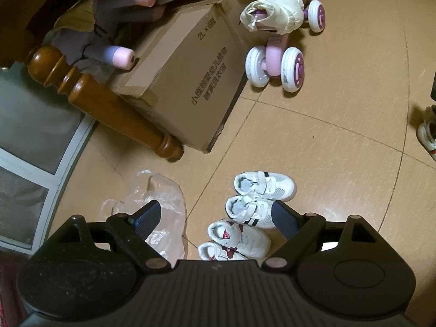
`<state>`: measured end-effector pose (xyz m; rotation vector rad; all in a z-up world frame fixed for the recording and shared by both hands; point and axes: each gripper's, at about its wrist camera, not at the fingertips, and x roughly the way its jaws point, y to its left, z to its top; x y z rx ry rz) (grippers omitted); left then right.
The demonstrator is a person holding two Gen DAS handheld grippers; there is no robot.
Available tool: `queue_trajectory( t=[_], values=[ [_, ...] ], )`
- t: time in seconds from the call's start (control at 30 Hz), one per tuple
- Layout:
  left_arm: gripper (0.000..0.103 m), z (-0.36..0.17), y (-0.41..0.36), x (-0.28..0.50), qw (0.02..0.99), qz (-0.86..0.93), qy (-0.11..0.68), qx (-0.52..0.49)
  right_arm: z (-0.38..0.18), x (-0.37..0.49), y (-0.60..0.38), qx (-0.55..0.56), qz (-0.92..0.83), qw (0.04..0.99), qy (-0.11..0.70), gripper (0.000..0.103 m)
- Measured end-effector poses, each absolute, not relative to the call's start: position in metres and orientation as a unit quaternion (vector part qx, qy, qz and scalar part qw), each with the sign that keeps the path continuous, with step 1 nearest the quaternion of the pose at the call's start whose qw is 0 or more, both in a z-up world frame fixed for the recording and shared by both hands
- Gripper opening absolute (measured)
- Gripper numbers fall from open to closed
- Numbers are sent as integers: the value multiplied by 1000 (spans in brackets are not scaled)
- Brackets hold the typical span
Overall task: Organize scattered shoes
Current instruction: 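Carry the sock shoe pair with the right tool and lower it beside the pink pair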
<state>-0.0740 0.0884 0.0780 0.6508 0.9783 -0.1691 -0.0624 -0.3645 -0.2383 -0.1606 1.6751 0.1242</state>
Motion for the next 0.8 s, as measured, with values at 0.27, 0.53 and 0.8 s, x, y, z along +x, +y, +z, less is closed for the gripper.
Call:
queue_trajectory(
  t=[0.27,0.53,0.8],
  values=[
    [89,97,109,-94,845,-66,444,289,-209,-67,-296,-34,118,680,723,8],
    [89,110,139,-115,855,-45,439,271,-195,-64,-177,-4,196,685,702,8],
    [89,113,175,-132,859,-21,446,251,-199,-50,-50,-40,251,676,692,9]
  ],
)
